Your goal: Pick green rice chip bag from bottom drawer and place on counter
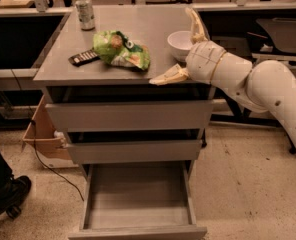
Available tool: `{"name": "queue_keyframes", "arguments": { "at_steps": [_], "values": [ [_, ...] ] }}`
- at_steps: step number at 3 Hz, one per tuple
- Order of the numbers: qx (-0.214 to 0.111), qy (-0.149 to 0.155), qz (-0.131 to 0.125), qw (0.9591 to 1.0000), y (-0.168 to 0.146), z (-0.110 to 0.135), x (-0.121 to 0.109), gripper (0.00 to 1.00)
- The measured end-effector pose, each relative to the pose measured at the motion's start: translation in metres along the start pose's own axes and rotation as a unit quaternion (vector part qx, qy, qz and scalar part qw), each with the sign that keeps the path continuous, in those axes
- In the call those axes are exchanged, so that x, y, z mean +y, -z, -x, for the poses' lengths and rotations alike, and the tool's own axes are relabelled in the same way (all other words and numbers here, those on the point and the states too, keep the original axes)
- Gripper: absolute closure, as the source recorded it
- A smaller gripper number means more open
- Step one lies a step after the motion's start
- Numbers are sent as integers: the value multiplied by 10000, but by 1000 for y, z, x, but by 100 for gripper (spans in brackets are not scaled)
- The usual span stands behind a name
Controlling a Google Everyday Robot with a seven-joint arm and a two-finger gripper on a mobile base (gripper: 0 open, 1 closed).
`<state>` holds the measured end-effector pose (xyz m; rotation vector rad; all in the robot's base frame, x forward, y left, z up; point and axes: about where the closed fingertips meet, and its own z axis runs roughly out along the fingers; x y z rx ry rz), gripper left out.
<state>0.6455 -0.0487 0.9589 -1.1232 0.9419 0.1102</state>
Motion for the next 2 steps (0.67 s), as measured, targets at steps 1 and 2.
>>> {"name": "queue_keyframes", "arguments": {
  "at_steps": [1, 2],
  "values": [
    [-241, 248, -80, 9994, 59, 30, -24, 0],
    [-270, 302, -44, 9992, 72, 36, -26, 0]
  ]
}}
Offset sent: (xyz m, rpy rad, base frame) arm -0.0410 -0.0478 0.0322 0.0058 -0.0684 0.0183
